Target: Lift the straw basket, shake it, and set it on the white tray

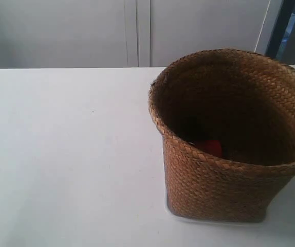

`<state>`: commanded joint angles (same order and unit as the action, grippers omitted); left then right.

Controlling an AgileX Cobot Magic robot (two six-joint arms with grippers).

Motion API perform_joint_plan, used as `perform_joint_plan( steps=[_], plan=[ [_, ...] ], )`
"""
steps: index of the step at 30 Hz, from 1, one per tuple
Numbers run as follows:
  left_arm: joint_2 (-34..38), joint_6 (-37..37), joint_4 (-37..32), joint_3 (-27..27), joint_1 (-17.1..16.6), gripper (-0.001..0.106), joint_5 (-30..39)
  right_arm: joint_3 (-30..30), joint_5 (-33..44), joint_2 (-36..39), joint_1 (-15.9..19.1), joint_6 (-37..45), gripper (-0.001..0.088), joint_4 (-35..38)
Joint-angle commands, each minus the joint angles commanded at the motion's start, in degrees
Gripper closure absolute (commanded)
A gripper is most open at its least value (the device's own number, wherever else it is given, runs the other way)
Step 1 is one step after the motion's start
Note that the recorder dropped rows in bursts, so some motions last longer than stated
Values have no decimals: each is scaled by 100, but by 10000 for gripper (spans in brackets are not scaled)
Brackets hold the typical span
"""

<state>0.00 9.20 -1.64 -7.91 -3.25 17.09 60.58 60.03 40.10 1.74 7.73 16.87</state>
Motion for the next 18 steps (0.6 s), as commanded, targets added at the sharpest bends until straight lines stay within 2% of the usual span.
perform_joint_plan(
  steps=[13, 18],
  plan=[
    [0, 0, 76, 776, 0, 1053, -89, 0, 0, 0, 0, 0, 868, 0],
    [0, 0, 90, 791, 0, 1053, -153, 0, 0, 0, 0, -128, 868, 0]
  ],
)
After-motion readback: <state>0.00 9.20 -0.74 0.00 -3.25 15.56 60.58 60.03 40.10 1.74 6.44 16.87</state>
